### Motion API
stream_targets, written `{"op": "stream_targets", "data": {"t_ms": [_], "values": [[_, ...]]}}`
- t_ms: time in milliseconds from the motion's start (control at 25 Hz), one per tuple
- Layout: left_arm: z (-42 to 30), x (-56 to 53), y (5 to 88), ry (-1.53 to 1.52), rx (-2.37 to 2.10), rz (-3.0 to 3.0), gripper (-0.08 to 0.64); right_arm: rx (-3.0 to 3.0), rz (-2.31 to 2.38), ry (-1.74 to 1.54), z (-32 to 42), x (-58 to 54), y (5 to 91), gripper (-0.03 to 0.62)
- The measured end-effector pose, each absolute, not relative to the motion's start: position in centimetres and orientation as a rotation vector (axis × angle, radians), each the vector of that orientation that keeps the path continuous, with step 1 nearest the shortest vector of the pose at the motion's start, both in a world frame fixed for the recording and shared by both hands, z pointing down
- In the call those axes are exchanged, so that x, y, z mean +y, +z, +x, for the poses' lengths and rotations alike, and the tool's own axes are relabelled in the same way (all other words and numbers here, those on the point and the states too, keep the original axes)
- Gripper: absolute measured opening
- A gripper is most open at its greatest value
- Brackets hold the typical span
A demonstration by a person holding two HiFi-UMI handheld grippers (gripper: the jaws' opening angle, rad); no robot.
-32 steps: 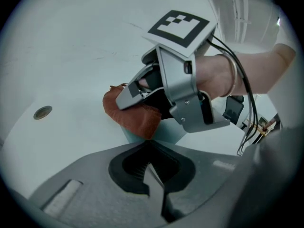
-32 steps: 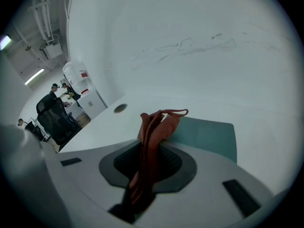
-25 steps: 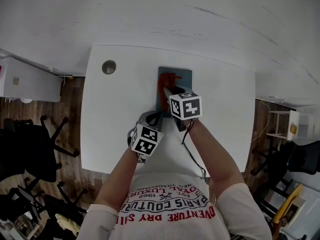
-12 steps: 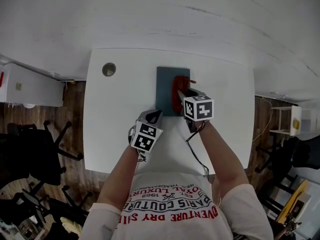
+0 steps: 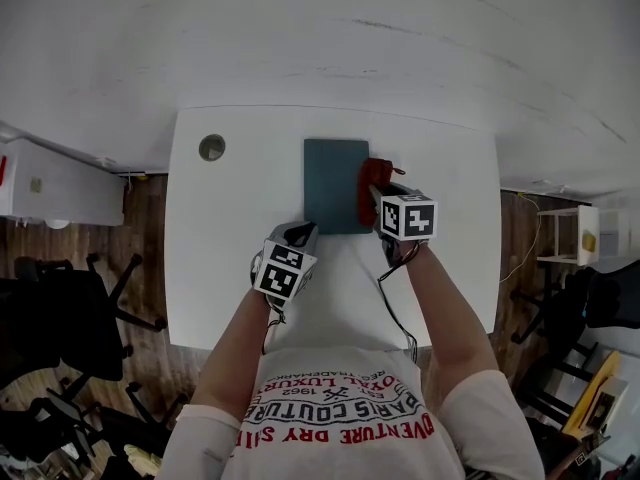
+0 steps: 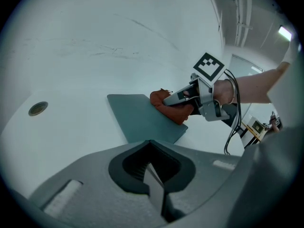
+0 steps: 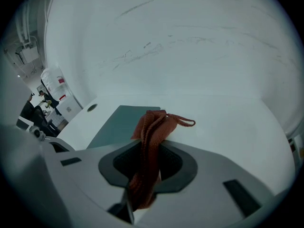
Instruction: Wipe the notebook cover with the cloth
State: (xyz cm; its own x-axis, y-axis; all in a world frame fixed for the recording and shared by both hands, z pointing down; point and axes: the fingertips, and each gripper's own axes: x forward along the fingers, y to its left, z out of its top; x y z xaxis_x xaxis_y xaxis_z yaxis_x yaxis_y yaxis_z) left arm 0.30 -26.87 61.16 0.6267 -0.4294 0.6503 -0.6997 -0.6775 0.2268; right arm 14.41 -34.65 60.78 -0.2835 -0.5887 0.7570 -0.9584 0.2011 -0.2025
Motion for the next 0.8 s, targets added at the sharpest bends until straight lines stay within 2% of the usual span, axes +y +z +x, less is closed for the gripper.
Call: {"op": "stream_targets", "data": {"t_ms": [400, 800], "values": [[0.3, -26.9, 61.1, 0.78, -0.868, 2.374, 0.009, -1.901, 1.478, 0.826, 15.1, -34.3, 58.4, 0.083], [0.2, -26.8, 61.0, 0.767, -0.845, 2.368, 0.009, -2.201, 1.112, 0.947, 4.6, -32.3, 55.5, 0.083]]}}
